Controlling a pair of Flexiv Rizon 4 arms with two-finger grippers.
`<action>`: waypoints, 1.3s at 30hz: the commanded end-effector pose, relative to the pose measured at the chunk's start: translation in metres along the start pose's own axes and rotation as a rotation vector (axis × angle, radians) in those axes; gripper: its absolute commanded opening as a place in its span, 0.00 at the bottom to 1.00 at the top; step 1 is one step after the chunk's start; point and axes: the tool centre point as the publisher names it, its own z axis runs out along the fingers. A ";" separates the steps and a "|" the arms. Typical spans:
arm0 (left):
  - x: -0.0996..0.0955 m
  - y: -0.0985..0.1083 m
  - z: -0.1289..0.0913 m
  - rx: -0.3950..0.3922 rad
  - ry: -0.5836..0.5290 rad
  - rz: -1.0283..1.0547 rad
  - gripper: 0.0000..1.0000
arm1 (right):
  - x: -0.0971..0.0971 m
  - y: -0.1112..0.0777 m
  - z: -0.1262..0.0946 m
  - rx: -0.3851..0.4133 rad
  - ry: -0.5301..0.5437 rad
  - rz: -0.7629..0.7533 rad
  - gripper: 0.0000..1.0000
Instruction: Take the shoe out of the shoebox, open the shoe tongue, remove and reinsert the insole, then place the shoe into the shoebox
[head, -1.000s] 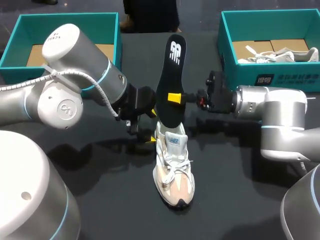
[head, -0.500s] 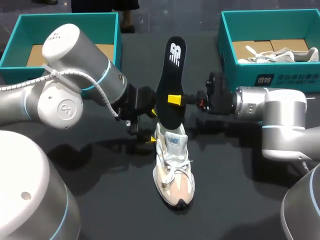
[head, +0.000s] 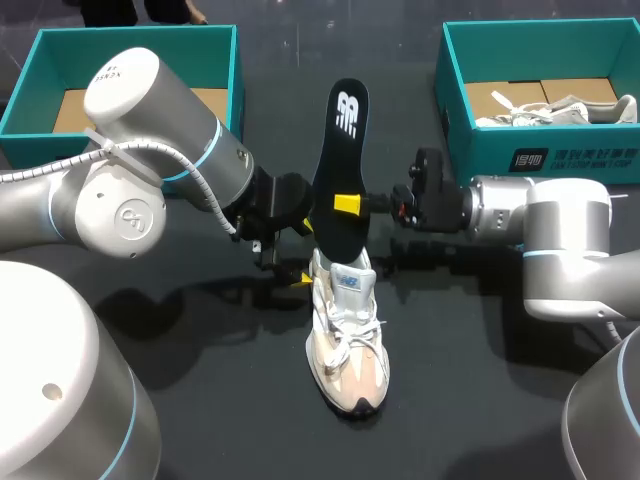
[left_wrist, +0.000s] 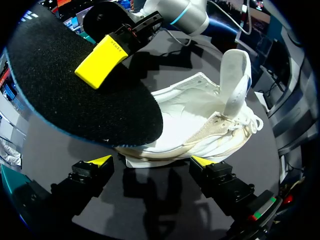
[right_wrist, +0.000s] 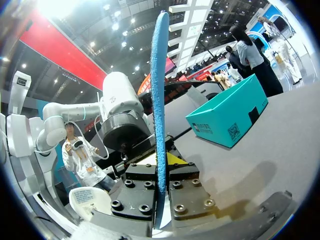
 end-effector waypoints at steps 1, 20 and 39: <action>0.000 -0.001 0.000 -0.005 -0.001 0.000 1.00 | 0.001 -0.004 -0.001 0.001 0.002 0.002 0.00; 0.000 -0.001 0.000 -0.005 -0.001 0.000 1.00 | 0.012 -0.025 0.003 0.019 -0.004 0.039 0.00; 0.000 -0.001 0.000 -0.005 -0.001 0.000 1.00 | 0.024 -0.053 -0.001 0.040 -0.072 0.115 0.00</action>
